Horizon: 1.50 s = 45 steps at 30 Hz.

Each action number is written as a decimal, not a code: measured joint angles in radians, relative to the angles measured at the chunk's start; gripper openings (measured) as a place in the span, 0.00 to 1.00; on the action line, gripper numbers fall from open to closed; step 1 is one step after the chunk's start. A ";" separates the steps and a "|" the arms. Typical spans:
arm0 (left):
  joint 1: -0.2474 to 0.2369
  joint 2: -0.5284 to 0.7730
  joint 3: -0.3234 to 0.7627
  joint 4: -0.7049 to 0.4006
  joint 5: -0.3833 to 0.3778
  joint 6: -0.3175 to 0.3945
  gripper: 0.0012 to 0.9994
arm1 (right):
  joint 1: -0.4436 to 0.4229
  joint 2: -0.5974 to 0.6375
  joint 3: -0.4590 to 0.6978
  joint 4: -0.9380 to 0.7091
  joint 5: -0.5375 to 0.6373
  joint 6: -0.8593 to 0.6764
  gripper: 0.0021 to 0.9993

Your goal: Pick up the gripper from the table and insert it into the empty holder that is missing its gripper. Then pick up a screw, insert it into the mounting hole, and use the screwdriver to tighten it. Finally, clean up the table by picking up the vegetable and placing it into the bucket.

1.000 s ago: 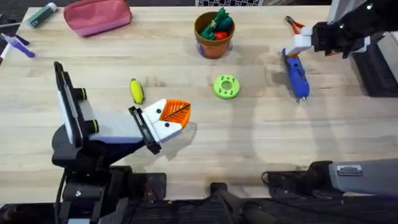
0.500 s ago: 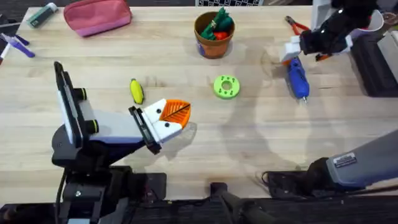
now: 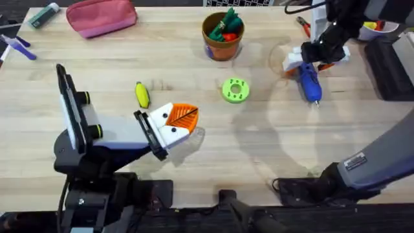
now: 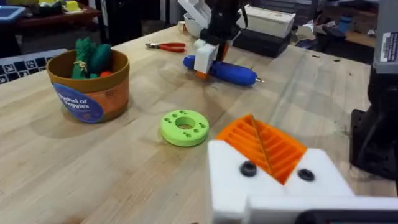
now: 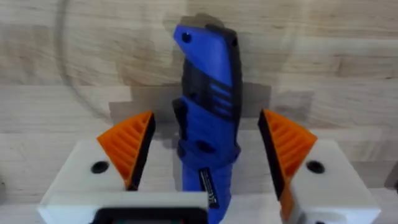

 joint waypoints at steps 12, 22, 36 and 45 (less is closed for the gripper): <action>0.000 0.000 0.000 0.000 0.000 0.000 0.01 | -0.039 0.020 0.003 0.031 -0.033 -0.004 0.87; 0.000 0.000 0.000 0.000 0.000 0.000 0.01 | -0.038 0.021 0.003 0.048 -0.033 -0.018 0.63; 0.000 0.000 0.000 0.000 0.000 0.000 0.01 | -0.039 0.021 0.004 0.050 -0.033 -0.026 0.02; 0.000 0.000 0.000 0.000 0.000 0.000 0.01 | 0.010 -0.029 0.037 0.005 -0.033 -0.024 0.02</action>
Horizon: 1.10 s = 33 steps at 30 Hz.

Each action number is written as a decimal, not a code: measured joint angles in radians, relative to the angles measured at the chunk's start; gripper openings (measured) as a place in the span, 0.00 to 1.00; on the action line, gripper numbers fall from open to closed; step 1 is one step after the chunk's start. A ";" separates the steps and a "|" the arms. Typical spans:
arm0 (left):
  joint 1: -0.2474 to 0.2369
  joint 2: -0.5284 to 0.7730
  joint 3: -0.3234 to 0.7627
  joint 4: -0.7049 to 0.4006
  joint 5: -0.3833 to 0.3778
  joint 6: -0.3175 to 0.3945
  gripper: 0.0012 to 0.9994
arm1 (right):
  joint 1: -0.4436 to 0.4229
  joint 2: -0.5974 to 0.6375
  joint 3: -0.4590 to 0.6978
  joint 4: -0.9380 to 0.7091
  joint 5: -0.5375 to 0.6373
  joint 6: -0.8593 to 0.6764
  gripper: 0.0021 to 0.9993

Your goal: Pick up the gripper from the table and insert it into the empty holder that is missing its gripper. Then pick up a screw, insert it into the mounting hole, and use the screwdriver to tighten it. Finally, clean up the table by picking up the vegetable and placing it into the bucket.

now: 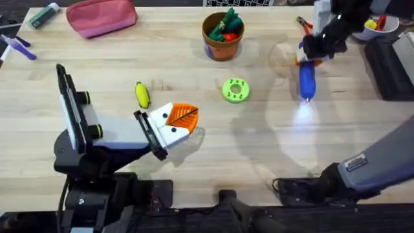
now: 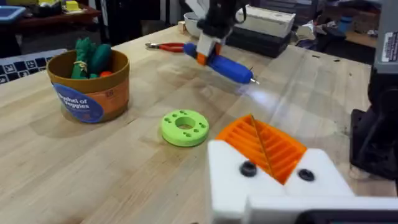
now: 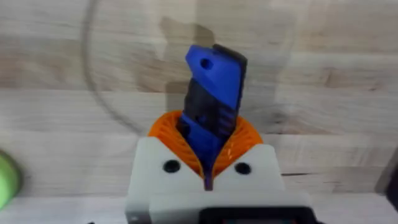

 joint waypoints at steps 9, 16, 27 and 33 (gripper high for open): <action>0.000 0.000 0.000 0.000 0.000 0.000 0.01 | 0.193 -0.269 0.143 0.006 0.000 0.068 0.02; 0.000 0.000 0.000 0.000 0.000 0.000 0.01 | 0.365 -0.428 0.163 0.095 0.000 0.130 0.02; 0.000 0.000 0.000 0.000 0.000 0.000 0.01 | 0.561 -0.579 0.163 0.270 -0.109 0.252 0.02; 0.000 0.000 0.000 0.000 0.000 0.000 0.01 | 0.620 -0.586 0.121 0.425 -0.258 0.282 0.02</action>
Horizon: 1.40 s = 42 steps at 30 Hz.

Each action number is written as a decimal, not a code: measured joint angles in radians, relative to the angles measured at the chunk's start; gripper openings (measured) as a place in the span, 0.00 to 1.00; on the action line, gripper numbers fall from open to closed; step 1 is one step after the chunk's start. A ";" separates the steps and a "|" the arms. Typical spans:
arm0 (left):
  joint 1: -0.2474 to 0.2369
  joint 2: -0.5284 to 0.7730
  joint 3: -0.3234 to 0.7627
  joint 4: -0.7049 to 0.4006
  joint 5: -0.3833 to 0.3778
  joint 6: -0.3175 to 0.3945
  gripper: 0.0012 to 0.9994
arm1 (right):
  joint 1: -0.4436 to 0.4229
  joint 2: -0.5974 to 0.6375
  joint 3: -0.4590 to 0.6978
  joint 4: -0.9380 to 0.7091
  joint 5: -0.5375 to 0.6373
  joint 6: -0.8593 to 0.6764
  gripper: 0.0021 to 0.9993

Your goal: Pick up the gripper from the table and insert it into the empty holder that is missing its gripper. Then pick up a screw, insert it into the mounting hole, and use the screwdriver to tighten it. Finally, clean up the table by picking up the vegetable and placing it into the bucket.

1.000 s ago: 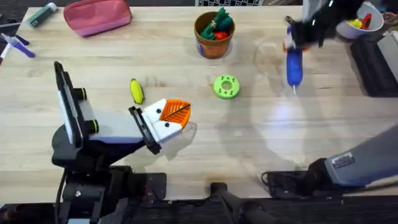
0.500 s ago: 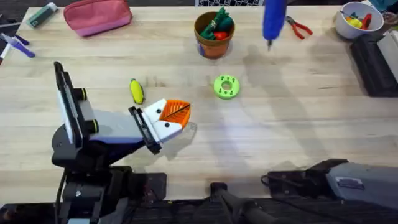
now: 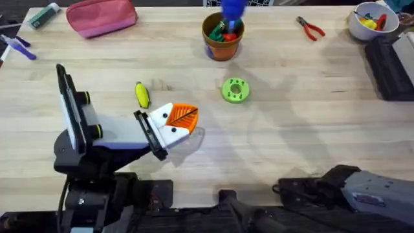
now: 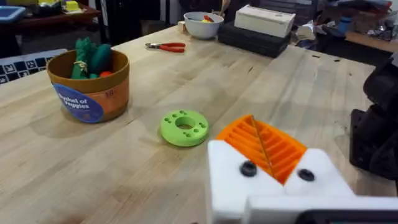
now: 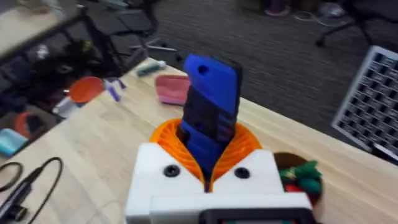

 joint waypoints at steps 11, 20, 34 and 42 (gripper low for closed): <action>0.000 0.000 0.000 0.000 0.000 0.000 0.01 | 0.035 0.004 -0.344 0.598 -0.195 0.167 0.02; 0.000 0.000 0.000 0.000 0.000 0.000 0.01 | 0.035 0.004 -0.489 0.896 -0.535 0.240 0.02; 0.000 0.000 0.000 0.000 0.000 0.000 0.01 | 0.144 0.030 -0.489 0.903 -0.817 0.028 0.02; 0.000 0.000 0.000 0.000 0.000 0.000 0.01 | 0.185 0.081 -0.490 0.908 -0.807 -0.038 0.02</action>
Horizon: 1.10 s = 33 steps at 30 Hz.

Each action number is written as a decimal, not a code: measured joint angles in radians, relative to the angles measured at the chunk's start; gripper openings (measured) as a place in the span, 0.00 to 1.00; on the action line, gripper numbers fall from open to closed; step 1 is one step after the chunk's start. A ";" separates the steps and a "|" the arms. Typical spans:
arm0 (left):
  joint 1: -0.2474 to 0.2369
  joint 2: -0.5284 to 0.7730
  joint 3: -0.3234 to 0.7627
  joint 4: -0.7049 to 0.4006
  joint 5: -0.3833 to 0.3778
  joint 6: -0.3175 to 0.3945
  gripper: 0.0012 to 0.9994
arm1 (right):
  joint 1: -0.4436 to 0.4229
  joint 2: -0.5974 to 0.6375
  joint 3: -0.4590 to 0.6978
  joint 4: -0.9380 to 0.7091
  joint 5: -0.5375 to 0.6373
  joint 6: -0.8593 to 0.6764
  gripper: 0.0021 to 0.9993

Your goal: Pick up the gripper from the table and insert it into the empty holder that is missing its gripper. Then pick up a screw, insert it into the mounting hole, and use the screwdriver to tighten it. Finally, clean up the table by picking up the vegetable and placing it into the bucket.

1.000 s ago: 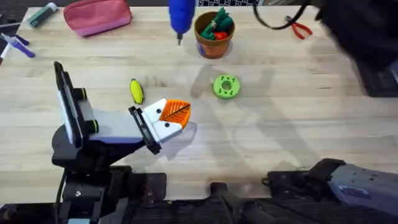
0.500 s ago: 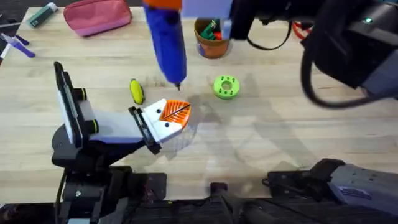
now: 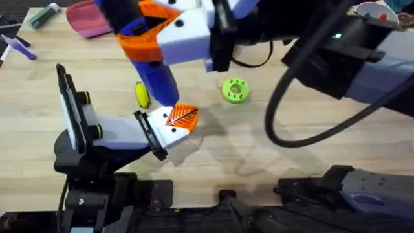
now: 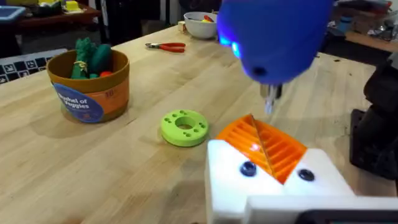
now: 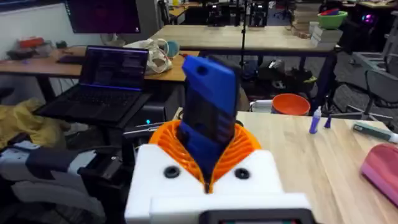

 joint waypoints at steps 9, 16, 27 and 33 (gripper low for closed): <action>0.000 0.000 0.000 0.000 0.000 0.000 0.01 | 0.026 0.084 -0.005 0.181 0.015 0.034 0.02; 0.000 0.000 0.000 0.000 0.000 0.000 0.01 | 0.023 0.100 -0.100 0.470 0.034 0.160 0.02; 0.000 0.000 0.000 0.000 0.000 0.000 0.01 | 0.021 0.101 -0.134 0.475 0.007 0.204 0.02; 0.000 0.000 0.000 0.000 0.000 0.000 0.01 | 0.021 0.101 -0.134 0.452 -0.001 0.196 0.02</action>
